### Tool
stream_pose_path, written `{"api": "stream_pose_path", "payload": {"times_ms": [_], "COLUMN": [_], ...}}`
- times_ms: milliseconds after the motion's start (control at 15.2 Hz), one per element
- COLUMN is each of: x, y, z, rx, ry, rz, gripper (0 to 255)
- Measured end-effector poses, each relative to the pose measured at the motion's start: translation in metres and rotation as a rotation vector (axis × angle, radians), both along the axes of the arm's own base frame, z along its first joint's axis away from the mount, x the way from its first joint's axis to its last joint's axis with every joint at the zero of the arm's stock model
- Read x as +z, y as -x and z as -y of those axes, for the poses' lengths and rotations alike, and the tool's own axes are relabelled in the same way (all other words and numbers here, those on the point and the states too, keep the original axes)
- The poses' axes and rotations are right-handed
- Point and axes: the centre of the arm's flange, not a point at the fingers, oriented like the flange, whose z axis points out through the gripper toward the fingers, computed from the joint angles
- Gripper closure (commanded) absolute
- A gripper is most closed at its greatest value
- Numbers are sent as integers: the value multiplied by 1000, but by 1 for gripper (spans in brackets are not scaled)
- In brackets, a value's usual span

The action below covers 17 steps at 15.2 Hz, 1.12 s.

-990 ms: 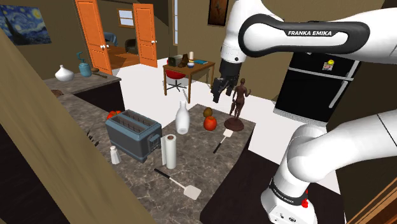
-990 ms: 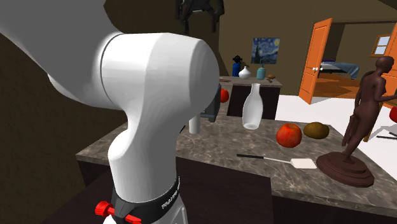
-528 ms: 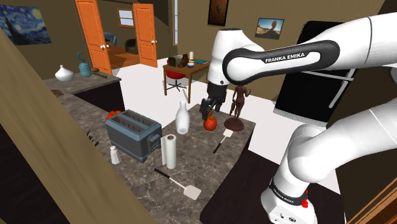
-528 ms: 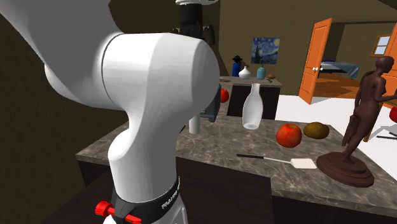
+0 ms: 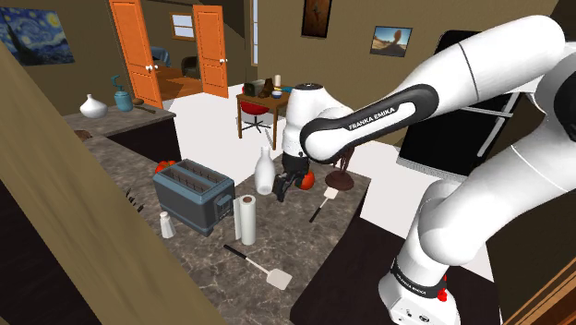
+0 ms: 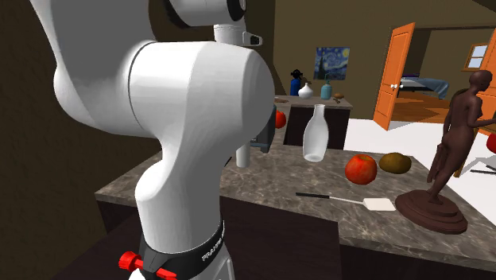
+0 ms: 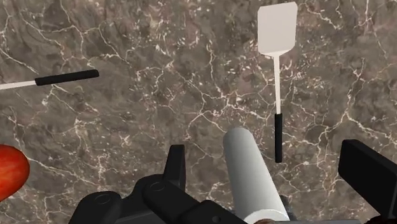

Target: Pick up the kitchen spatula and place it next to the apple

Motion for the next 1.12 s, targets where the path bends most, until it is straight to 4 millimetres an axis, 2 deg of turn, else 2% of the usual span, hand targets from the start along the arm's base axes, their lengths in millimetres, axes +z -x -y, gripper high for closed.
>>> {"api": "stream_pose_path", "payload": {"times_ms": [1122], "x": [-205], "y": [-56], "z": [-82], "rx": [85], "ry": [-10], "rz": [-25], "gripper": [0]}}
